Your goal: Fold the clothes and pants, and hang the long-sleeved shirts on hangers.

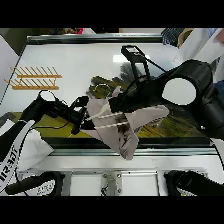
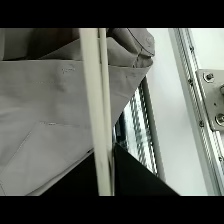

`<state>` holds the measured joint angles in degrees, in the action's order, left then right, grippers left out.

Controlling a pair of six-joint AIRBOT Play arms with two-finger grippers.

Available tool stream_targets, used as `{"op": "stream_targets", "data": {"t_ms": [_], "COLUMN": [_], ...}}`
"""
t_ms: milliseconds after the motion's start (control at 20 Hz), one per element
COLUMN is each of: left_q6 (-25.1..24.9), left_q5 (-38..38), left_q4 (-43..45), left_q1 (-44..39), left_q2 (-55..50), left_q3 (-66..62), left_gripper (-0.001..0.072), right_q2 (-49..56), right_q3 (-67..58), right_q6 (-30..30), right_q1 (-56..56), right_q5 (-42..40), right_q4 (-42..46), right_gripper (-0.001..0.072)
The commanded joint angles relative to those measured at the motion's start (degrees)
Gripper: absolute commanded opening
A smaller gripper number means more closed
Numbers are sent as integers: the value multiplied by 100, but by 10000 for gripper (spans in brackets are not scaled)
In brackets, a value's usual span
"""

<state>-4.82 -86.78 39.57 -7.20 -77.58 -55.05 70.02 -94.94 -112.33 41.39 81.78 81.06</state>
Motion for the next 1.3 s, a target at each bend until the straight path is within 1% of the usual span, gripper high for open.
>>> {"op": "stream_targets", "data": {"t_ms": [0, 300, 550, 650, 700, 750, 800, 1000, 1200, 1250], "left_q6": [-81, -81, -76, -76, -76, -74, -76, -76, -76, -74], "left_q5": [24, 46, 103, 105, 103, 103, 103, 103, 87, 83], "left_q4": [-9, -7, -9, -9, -9, -9, -9, -9, -9, -11], "left_q1": [-13, -151, -162, -162, -162, -162, -162, -162, -162, -162], "left_q2": [-9, -9, -11, -9, -9, -9, -9, -9, -9, -9], "left_q3": [-2, -4, -4, -4, -4, -4, -4, -4, -4, -4], "left_gripper": [13, 13, 13, 13, 13, 13, 13, 13, 13, 13], "right_q2": [131, 227, 258, 256, 256, 256, 256, 245, 212, 195], "right_q3": [-61, -61, -61, -61, -61, -61, -61, -61, -63, -63], "right_q6": [-33, 22, 448, 459, 459, 459, 461, 461, 529, 549], "right_q1": [28, 96, 96, 96, 92, 90, 90, 85, -4, -28], "right_q5": [-22, -245, -192, -181, -181, -181, -181, -125, 461, 577], "right_q4": [92, -131, -155, -160, -160, -160, -160, -160, -166, -166], "right_gripper": [12, 12, 16, 29, 126, 310, 382, 381, 383, 436]}}
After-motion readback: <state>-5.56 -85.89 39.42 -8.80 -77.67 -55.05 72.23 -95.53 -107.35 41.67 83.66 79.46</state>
